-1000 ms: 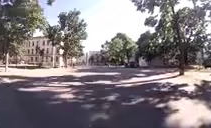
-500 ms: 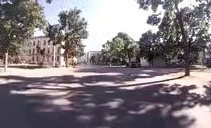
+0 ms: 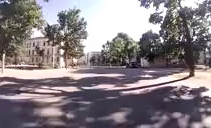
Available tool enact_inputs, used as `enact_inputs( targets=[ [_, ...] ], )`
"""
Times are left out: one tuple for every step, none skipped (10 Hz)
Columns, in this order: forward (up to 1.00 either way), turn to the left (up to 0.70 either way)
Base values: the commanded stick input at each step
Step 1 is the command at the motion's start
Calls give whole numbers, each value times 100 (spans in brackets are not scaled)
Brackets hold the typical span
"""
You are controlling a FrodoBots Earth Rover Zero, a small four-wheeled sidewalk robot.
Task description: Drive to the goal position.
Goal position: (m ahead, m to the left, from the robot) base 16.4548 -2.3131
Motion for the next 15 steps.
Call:
enact_inputs(
  targets=[
    [70, 0],
    [70, 0],
    [70, 0],
    [70, 0],
    [70, 0],
    [70, 0],
    [70, 0],
    [70, 0],
    [70, 0],
    [70, 0],
    [70, 0],
    [70, 0],
    [70, 0],
    [70, 0],
    [70, 0]
  ],
)
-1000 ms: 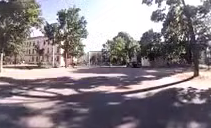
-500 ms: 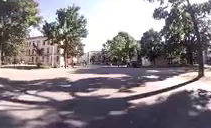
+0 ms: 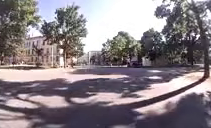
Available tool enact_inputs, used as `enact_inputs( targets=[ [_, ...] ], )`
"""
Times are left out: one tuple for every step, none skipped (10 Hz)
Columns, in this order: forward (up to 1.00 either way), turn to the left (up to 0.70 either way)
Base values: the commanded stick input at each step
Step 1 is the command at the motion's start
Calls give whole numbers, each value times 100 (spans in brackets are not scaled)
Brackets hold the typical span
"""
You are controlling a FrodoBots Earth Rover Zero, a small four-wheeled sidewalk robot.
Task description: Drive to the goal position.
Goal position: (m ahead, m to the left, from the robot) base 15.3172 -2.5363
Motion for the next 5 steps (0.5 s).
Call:
enact_inputs(
  targets=[
    [70, 0],
    [63, 0],
    [43, 0],
    [30, 0],
    [0, 0]
  ],
)
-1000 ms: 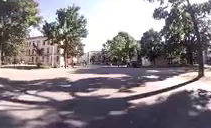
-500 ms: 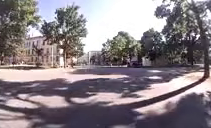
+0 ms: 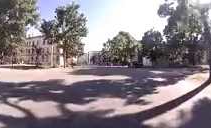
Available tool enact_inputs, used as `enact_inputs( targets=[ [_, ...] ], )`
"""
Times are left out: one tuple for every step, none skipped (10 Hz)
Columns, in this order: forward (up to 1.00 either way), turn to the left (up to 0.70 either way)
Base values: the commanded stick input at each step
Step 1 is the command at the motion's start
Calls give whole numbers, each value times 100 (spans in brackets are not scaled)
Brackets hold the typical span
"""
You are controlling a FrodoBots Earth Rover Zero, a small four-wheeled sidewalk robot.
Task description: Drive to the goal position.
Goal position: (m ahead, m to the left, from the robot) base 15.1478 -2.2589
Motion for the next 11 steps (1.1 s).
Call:
enact_inputs(
  targets=[
    [0, 0],
    [0, 0],
    [0, 0],
    [0, 0],
    [0, 0],
    [0, 0],
    [0, 0],
    [0, 0],
    [41, 0],
    [68, 0],
    [70, 0]
  ],
)
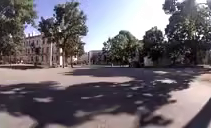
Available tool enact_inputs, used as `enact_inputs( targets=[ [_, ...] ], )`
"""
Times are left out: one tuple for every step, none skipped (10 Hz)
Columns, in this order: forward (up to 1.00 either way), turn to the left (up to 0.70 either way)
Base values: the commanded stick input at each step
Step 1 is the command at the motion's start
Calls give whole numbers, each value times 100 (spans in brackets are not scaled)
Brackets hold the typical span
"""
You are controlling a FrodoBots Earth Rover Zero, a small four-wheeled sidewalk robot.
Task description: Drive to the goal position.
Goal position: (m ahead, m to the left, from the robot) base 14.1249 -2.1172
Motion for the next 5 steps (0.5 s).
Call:
enact_inputs(
  targets=[
    [70, 0],
    [70, 0],
    [70, -1],
    [70, -6],
    [70, -11]
  ],
)
